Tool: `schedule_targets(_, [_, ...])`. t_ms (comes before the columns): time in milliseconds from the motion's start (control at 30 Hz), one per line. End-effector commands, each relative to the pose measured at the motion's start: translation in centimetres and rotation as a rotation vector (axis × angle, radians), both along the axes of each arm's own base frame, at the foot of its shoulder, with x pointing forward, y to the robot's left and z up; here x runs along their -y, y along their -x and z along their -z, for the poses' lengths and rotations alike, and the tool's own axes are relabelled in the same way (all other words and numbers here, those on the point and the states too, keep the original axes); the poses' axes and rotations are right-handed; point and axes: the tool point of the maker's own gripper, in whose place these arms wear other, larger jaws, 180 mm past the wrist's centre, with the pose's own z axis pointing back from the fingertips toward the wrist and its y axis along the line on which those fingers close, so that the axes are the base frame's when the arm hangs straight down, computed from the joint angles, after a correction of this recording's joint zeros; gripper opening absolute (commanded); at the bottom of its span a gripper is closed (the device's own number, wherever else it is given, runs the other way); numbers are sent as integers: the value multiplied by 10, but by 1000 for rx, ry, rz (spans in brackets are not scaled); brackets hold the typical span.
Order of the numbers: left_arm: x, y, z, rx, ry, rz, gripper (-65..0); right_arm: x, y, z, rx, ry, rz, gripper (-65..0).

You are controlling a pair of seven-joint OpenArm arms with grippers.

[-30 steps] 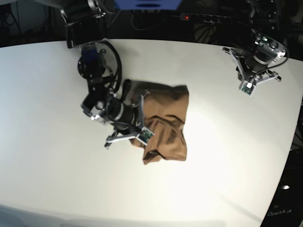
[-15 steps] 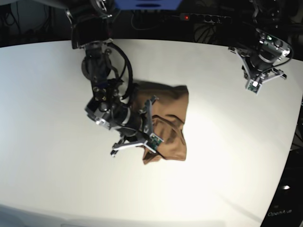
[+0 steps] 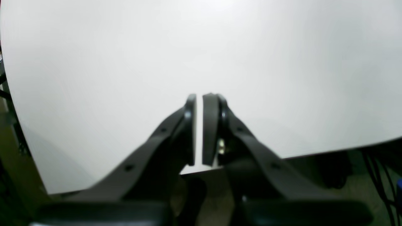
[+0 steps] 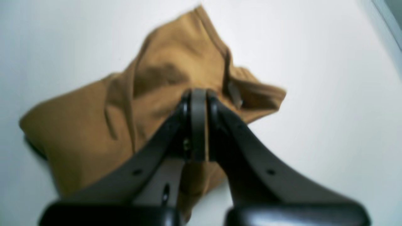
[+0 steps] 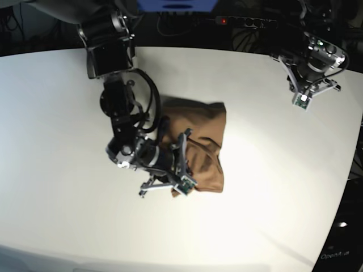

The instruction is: Fold the T-shirt properly

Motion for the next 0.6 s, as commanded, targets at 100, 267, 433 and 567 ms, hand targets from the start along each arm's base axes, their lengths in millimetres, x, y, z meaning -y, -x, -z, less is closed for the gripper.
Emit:
schedule_targets(100, [-3,-5,-9,31,-11,1,-613,0,-21,-1,4,-49,0,-649])
schedule_targets(267, [-3,-5,-8,31,-10,1,-613,22,-35,29,-70,-126,68,-649])
schedule_targets(433, [-3,-7,-10,35,-11,1,-613,41,-39,50,-113,-146,101,-649])
schedule_targets(567, [-2,-8,-10,37,-10,3,-613,47,-39,52,-115,-141,109,-649])
